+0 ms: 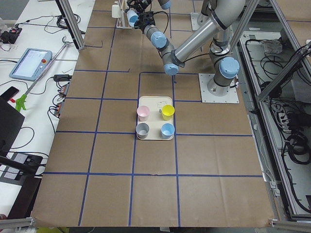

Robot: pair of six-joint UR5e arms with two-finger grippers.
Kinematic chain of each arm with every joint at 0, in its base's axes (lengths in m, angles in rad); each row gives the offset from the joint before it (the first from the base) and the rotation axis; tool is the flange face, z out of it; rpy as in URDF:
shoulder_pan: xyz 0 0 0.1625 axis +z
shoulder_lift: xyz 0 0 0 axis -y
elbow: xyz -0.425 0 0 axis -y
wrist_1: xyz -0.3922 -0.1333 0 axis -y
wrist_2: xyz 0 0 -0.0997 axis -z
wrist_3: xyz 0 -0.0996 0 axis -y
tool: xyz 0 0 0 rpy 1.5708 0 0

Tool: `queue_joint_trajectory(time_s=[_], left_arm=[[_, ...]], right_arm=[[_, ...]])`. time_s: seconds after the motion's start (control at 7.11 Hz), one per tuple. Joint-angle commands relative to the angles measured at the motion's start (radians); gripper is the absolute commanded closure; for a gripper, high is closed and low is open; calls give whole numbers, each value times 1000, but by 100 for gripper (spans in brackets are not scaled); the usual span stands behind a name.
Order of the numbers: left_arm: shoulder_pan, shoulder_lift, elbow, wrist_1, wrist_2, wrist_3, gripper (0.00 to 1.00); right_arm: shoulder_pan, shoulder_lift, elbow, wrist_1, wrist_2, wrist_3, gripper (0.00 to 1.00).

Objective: Transfer IKEA cup to right arm and place on rack

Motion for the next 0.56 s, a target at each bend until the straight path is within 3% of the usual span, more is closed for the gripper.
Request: queue_joint_trajectory(time_s=[0.0,0.28,0.42], left_arm=[[0,0,0,0,1,0,93],[0,3,0,0,1,-2,92],[0,3,0,0,1,-2,92]], right_arm=[[16,-2,-1,-3,-1,1,1],[23,-2,-1,-3,-3,1,3],[23,1,-1,-3,-1,-2,9]])
